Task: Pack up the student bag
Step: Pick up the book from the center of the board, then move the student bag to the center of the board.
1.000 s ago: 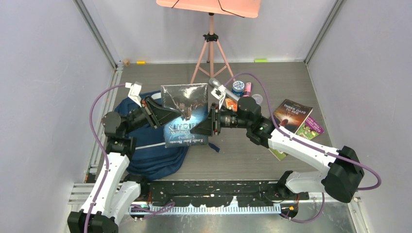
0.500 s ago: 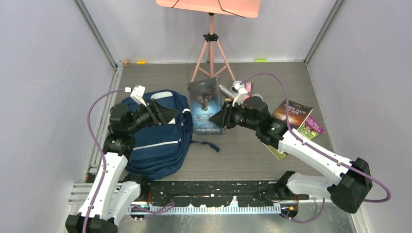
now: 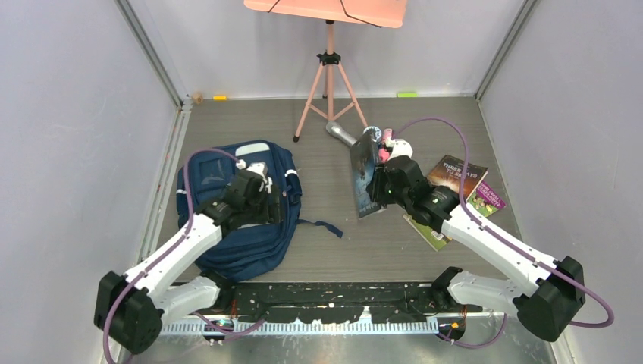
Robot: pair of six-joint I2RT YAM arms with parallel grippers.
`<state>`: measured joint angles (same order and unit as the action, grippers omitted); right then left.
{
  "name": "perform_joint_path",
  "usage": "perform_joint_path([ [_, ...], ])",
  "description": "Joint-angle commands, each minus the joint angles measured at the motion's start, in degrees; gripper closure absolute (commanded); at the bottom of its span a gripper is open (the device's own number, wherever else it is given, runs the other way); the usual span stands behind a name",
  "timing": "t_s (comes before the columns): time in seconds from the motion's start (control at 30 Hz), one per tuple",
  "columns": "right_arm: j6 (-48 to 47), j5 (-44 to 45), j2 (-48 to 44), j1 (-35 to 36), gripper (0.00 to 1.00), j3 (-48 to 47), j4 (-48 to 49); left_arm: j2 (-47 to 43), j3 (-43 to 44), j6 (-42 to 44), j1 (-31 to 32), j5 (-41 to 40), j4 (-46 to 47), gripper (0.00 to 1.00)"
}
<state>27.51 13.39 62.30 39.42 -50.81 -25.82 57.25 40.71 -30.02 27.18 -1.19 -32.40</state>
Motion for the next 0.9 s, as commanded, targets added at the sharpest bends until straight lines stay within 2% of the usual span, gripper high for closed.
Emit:
perform_joint_path([
  [0.0,0.04,3.91,-3.76,0.39,1.00,-0.94,7.73,5.41,3.91,-2.49,5.92,-13.30,-4.97,0.26],
  [0.13,-0.17,4.33,-4.05,0.35,1.00,-0.62,7.51,10.82,4.56,-3.68,12.43,-18.49,-4.94,0.22],
  [0.23,-0.94,5.51,-4.51,0.35,0.99,-0.69,6.64,15.27,4.98,-2.87,13.34,-20.40,-4.53,0.25],
  [0.27,-1.04,5.73,-4.77,0.38,0.99,-0.63,6.52,16.58,5.10,-2.40,13.34,-20.58,-3.71,0.33],
  [0.33,-1.22,6.26,-5.20,0.33,1.00,-0.59,6.16,18.55,5.69,-1.84,13.34,-20.48,-2.28,0.63],
  [0.4,-1.23,6.87,-5.76,0.32,1.00,-0.34,5.80,19.85,6.53,-1.25,13.34,-20.68,-0.44,0.86],
  [0.47,-1.23,7.30,-6.20,0.31,1.00,-0.06,5.71,20.79,7.61,-0.66,13.19,-22.62,1.38,1.00],
  [0.7,-1.44,8.06,-6.19,0.31,1.00,-0.19,5.43,24.58,11.73,1.42,5.82,-18.26,12.25,1.00],
  [0.87,-1.05,8.15,-6.15,0.31,1.00,-0.67,3.90,29.14,14.91,0.72,-1.40,-11.22,23.50,1.00],
])
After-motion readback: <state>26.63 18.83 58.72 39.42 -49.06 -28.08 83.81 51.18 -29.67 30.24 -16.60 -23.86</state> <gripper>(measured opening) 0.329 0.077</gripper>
